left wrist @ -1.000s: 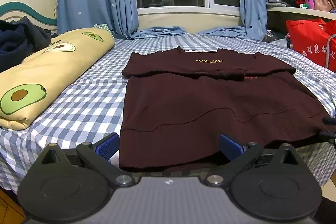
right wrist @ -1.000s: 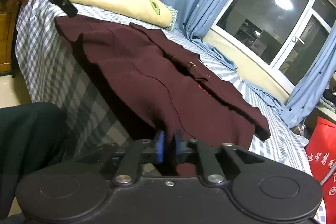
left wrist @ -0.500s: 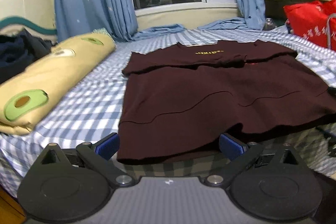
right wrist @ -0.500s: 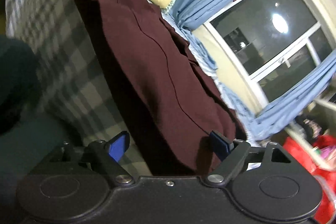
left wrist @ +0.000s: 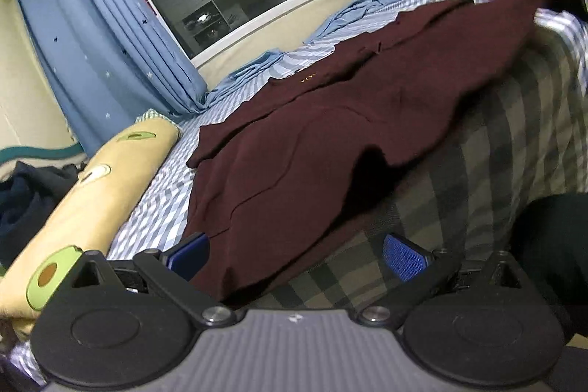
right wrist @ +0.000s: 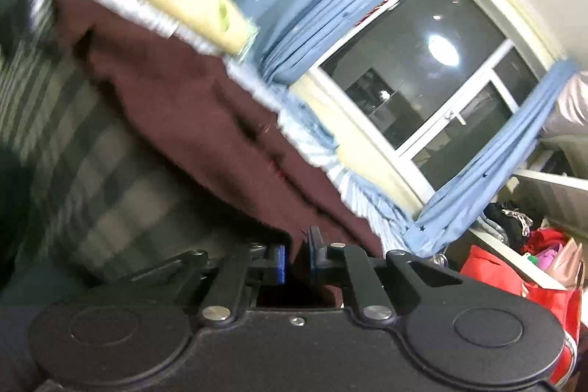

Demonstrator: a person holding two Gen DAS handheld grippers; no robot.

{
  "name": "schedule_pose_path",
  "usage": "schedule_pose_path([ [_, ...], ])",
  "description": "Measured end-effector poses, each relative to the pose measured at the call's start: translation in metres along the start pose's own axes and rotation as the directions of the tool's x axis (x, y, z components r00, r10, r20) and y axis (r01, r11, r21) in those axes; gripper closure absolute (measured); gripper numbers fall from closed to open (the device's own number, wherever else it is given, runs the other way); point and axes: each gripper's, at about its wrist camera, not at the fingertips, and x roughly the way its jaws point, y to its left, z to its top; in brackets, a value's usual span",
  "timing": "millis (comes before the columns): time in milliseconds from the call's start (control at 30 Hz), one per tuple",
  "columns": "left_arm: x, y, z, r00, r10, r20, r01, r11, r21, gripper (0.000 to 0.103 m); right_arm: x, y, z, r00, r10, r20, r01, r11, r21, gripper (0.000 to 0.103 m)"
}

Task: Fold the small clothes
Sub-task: 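Lift the shirt edge with the right tool while the left tool grasps the opposite edge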

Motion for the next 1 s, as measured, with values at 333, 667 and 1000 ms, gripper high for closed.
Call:
schedule_pose_path([
  [333, 0.008, 0.03, 0.009, 1.0, -0.022, 0.004, 0.022, 0.99, -0.137, 0.009, -0.002, -0.032, 0.018, 1.0, -0.002, 0.025, 0.0, 0.996, 0.089, 0.092],
  [667, 0.008, 0.032, 0.007, 1.0, 0.002, 0.027, 0.001, 0.992, -0.127, 0.034, -0.005, -0.026, 0.014, 1.0, 0.013, 0.006, -0.013, 0.995, 0.099, 0.089],
  [1000, 0.008, 0.032, 0.012, 0.998, 0.064, 0.023, -0.061, 0.992, -0.112, 0.039, 0.017, 0.01, -0.025, 0.989, 0.062, -0.134, -0.058, 0.998, 0.034, 0.058],
])
